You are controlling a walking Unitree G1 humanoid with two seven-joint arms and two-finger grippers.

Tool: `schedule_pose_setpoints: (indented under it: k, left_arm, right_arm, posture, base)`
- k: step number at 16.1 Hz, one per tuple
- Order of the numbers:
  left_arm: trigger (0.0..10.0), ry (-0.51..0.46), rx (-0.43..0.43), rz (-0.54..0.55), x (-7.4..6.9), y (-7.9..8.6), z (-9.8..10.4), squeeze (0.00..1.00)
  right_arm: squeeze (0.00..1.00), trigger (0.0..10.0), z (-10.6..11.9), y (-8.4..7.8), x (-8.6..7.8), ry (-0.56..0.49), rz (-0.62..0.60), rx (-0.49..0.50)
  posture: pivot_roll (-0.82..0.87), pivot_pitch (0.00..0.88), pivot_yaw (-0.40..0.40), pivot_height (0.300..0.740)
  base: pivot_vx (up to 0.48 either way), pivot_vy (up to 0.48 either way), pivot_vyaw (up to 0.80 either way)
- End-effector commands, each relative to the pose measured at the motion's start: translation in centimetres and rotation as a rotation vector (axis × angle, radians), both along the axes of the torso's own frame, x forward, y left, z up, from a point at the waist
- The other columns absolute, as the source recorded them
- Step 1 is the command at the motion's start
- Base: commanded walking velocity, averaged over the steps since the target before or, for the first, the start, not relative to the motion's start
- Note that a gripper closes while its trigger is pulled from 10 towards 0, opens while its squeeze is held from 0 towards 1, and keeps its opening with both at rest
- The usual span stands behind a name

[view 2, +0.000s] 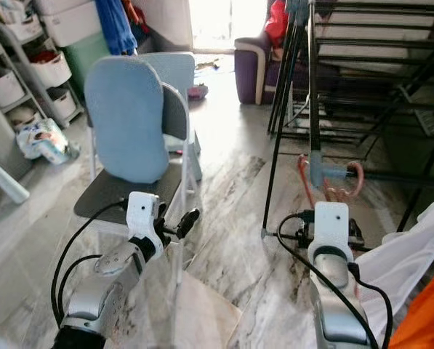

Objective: Hang hanger

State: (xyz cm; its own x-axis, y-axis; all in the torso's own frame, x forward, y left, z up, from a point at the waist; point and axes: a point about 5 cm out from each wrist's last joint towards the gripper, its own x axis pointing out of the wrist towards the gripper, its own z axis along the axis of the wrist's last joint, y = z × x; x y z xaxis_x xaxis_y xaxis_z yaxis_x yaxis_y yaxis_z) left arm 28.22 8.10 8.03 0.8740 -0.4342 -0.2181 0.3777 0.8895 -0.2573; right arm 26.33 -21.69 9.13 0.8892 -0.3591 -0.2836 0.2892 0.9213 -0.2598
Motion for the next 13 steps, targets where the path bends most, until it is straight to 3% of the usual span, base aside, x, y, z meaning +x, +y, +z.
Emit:
schedule_pose_setpoints:
  k: [1, 13]
  left_arm:
    - [10.0, -0.007, 0.009, 0.006, 0.07, 0.09, 0.05, 0.00]
    - [10.0, -0.020, 0.014, 0.012, 0.44, 0.18, 0.29, 0.00]
  right_arm:
    - [1.00, 10.0, -0.03, 0.21, 0.08, 0.002, 0.010, 0.007]
    - [1.00, 10.0, 0.00, 1.06, 0.83, -0.010, 0.048, 0.025]
  posture:
    - [-0.17, 0.000, 0.050, 0.740]
    - [-0.17, 0.000, 0.052, 0.740]
  base:
    - [-0.300, 0.000, 0.00]
    - [-0.299, 0.000, 0.00]
